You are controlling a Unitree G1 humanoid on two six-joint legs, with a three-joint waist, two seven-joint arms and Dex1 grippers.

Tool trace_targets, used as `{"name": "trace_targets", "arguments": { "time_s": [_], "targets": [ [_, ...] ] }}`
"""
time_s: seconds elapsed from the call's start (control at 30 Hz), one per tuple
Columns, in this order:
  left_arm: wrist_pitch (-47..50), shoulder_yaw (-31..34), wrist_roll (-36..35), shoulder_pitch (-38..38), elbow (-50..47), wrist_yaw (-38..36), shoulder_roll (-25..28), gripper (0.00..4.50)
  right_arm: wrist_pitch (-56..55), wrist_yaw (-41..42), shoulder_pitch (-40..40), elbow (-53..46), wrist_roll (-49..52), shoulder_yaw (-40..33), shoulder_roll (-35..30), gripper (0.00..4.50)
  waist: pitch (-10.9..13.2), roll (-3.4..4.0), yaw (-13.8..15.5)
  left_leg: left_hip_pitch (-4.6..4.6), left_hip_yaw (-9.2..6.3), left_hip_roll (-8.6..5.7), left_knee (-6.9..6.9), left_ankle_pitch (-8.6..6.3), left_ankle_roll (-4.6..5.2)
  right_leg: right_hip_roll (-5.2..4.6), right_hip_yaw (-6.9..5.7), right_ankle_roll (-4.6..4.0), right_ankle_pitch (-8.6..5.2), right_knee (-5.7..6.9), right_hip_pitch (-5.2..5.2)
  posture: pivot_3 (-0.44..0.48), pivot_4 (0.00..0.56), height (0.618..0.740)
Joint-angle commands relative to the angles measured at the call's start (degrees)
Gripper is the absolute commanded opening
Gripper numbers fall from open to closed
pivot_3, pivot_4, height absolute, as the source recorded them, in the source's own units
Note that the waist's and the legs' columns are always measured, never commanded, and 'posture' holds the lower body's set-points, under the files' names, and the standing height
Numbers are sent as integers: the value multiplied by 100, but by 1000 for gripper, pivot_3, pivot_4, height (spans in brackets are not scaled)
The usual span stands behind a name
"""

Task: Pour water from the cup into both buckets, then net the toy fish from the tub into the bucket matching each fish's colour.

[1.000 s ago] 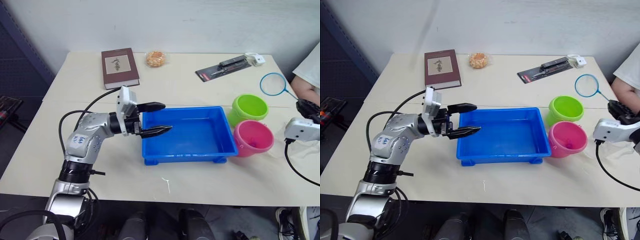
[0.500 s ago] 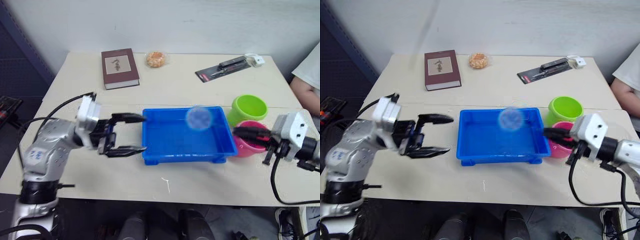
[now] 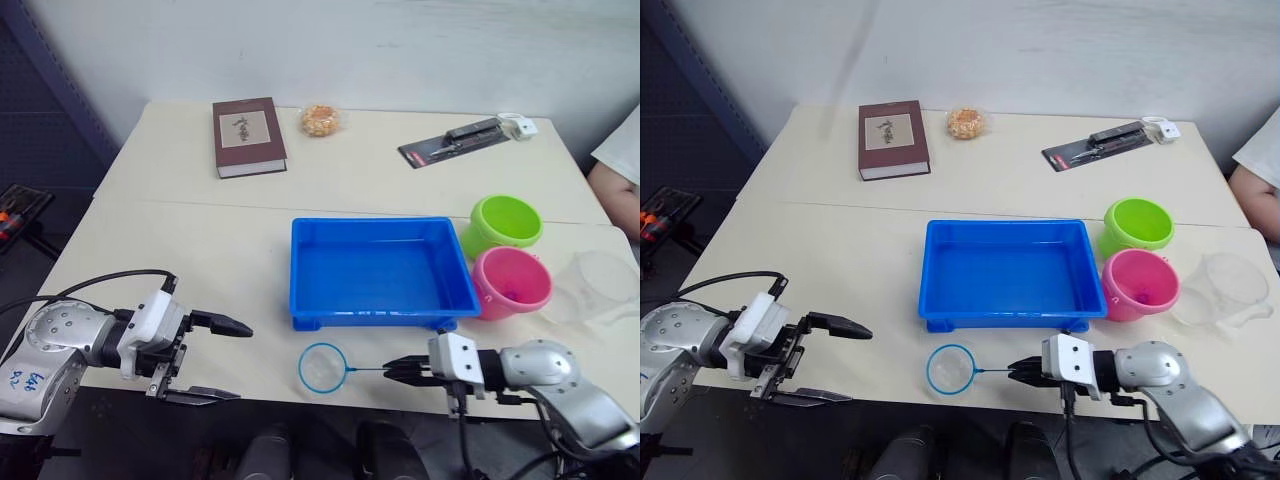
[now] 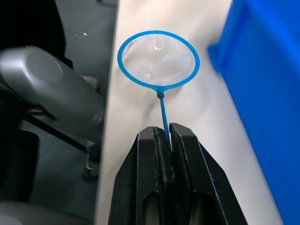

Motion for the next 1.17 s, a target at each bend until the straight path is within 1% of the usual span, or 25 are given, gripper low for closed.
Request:
{"name": "trace_targets", "arguments": {
  "time_s": [0.03, 0.17, 0.2, 0.23, 0.3, 0.33, 0.37, 0.43, 0.47, 0.53, 0.57, 0.63, 0.73, 0.77, 0.83, 0.87, 0.93, 0.97, 1.0, 1.07, 1.17],
  "targets": [
    [-18, 36, -20, -10, -229, 104, 33, 4491, -431, -20, -281, 453, -259, 69, 308, 0, 0, 0, -27, 0, 0, 0, 0, 0, 0, 2, 0, 0, 0, 8, -1, 0, 150, 738],
    [14, -22, -25, -56, -234, 161, 32, 4491, -572, -99, -416, 775, -417, 83, 564, 0, 0, 0, -35, 0, -1, 0, -1, 0, -1, 3, -1, 0, 0, 23, -1, 0, 150, 738],
    [29, -26, -32, -72, -235, 170, 37, 4500, -429, -77, -414, 734, -354, 70, 585, 882, 0, 0, -35, -1, -1, 1, -1, 0, 0, 3, -2, 0, 0, 23, -2, 0, 150, 738],
    [54, -26, -46, -100, -228, 174, 47, 4500, -376, -70, -415, 692, -334, 52, 594, 1236, 0, 1, -34, -1, -1, 1, -1, 0, -1, 3, -2, 0, 0, 23, -2, 0, 150, 738],
    [225, 40, -166, -142, -251, 217, 95, 4500, -330, 8, -369, 484, -295, 10, 525, 2171, 0, 1, -30, -1, -1, 1, 0, 0, -1, 3, -2, 0, 0, 24, -2, 0, 150, 738],
    [324, 92, -238, -156, -275, 242, 121, 4500, -351, 57, -327, 356, -270, -30, 458, 2692, 0, 1, -25, -1, -1, 0, 0, 0, 0, 2, -2, 0, 0, 24, -2, 0, 150, 738],
    [377, 133, -272, -154, -297, 260, 141, 4500, -332, 113, -280, 228, -218, -86, 378, 3320, 0, 1, -24, -2, -1, 0, 0, 0, 0, 2, -2, 0, 0, 24, -2, 0, 150, 738],
    [399, 200, -267, -114, -289, 274, 173, 4500, -321, 124, -245, 43, -194, -235, 217, 4361, 0, 1, -26, -2, -2, 0, -1, 0, 0, 1, -2, 0, 0, 23, -1, 0, 150, 738],
    [374, 245, -237, -72, -267, 278, 186, 4500, -286, 167, -211, -92, -104, -357, 93, 4443, 1, 1, -26, -2, -3, 0, -1, 0, 0, -1, -1, 0, 0, 22, -1, 0, 150, 738],
    [257, 377, -114, 91, -192, 282, 221, 4500, -73, 225, -35, -502, 210, -747, -204, 4443, 1, 3, -25, -1, -2, 1, -1, 0, -1, -3, -1, 0, 0, 21, -1, 0, 150, 738],
    [109, 478, 26, 220, -113, 304, 227, 4500, 182, 327, 146, -783, 565, -1039, -413, 4443, 3, 5, -23, -2, -2, 1, -3, 0, -1, -6, -1, 0, 0, 20, -1, 0, 150, 738],
    [-189, 677, 297, 507, 69, 286, 269, 4500, 401, 541, 615, -1262, 1272, -1707, -693, 4443, 4, 9, -17, -2, -2, 2, -10, -1, -1, -10, -1, 0, 0, 12, -1, 0, 150, 738],
    [-594, 960, 634, 890, 432, 327, 303, 4500, 496, 776, 1465, -1660, 1639, -2727, -1024, 4443, 3, 7, -2, 4, -11, 11, -22, -2, -5, -7, -12, 0, 0, -5, 13, 0, 150, 738],
    [-865, 1067, 757, 999, 657, 320, 268, 4500, 659, 927, 1764, -1681, 1807, -3214, -1139, 4443, 3, 6, 0, 5, -12, 11, -23, -2, -5, -7, -15, 0, 0, -7, 16, 0, 150, 738],
    [-1216, 1210, 882, 1129, 916, 349, 177, 4500, 892, 1185, 2154, -1700, 2187, -3935, -1228, 4443, 3, 6, 4, 16, -8, 8, -23, -7, 2, -10, -14, -1, 0, -27, 27, 0, 150, 738],
    [-1334, 1279, 906, 1164, 1008, 441, 96, 4500, 996, 1270, 2386, -1640, 2216, -4364, -1245, 4443, 3, 6, 5, 20, -6, 8, -23, -8, 4, -9, -11, 0, 0, -34, 34, 0, 150, 738],
    [-1657, 1330, 1210, 1229, 1237, 787, -56, 4500, 764, 1488, 2645, -1127, 1984, -5374, -1240, 4443, 3, 6, 23, 24, -6, 9, -23, -18, 13, -18, -9, 1, 1, -43, 40, 0, 150, 738],
    [-1825, 1336, 1365, 1259, 1343, 918, -108, 4500, 673, 1499, 2690, -937, 1891, -5710, -1208, 4443, 3, 6, 25, 25, -6, 9, -23, -22, 13, -19, -7, 1, 1, -48, 42, 0, 150, 738],
    [-1879, 1309, 1505, 1228, 1432, 1062, -109, 4500, 466, 1646, 2825, -770, 1686, -5940, -1209, 4443, 3, 6, 24, 26, -4, 8, -24, -25, 16, -21, -5, 2, 1, -49, 43, 0, 150, 738],
    [-1960, 1228, 1648, 1139, 1580, 1185, -86, 4500, 251, 1791, 2957, -588, 1453, -6120, -1221, 4443, -1, -1, 26, 29, 0, 9, -27, -28, 14, -20, -2, 2, 1, -50, 41, 0, 150, 738],
    [-2205, 1088, 1770, 930, 1866, 1259, -114, 4500, 158, 1635, 2813, -394, 1345, -6237, -1197, 4443, -1, -2, 12, 49, 9, 10, -55, -25, 9, -19, 5, 2, 1, -55, 44, 0, 150, 738]
  ]
}}
